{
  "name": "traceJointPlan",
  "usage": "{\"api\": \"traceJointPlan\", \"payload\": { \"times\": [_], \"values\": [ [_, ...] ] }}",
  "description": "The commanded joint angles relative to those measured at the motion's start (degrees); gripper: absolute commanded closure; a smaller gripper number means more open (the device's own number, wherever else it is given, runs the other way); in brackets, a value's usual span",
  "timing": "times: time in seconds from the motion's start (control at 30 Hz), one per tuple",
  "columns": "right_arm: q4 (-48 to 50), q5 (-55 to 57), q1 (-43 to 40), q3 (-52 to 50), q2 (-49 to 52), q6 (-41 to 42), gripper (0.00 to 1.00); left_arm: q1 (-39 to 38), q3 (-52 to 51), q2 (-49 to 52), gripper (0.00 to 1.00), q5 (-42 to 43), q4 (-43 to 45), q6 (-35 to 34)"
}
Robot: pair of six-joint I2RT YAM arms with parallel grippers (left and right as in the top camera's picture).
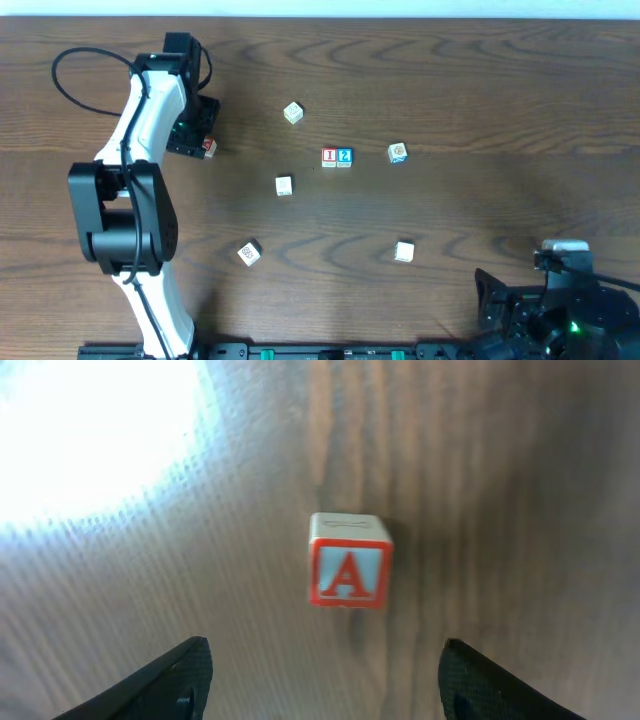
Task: Spell out Ai2
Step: 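Lower the left gripper and close it on the red 'A' block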
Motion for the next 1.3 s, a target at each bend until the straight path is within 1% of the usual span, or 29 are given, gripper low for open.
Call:
{"api": "traceJointPlan", "payload": {
  "times": [0.0, 0.23, 0.43, 0.9, 1.27],
  "values": [
    [0.0, 0.0, 0.2, 0.0, -0.1, 0.3, 0.01, 0.3, 1.3, 1.6, 0.26, 1.7, -1.1, -2.0],
    [0.0, 0.0, 0.2, 0.0, -0.1, 0.3, 0.01, 0.3, 1.3, 2.7, 0.25, 0.5, 0.9, -1.9],
    [0.0, 0.0, 0.2, 0.0, -0.1, 0.3, 0.01, 0.4, 1.3, 4.0, 0.25, -0.9, 1.1, -0.2],
    [0.0, 0.0, 0.2, 0.0, -0.1, 0.3, 0.01, 0.6, 1.3, 5.5, 0.25, -3.3, 2.4, 1.1],
    [0.0, 0.0, 0.2, 0.0, -0.1, 0.3, 0.01, 1.0, 1.1, 5.9, 0.24, -3.1, 2.6, 1.1]
  ]
}}
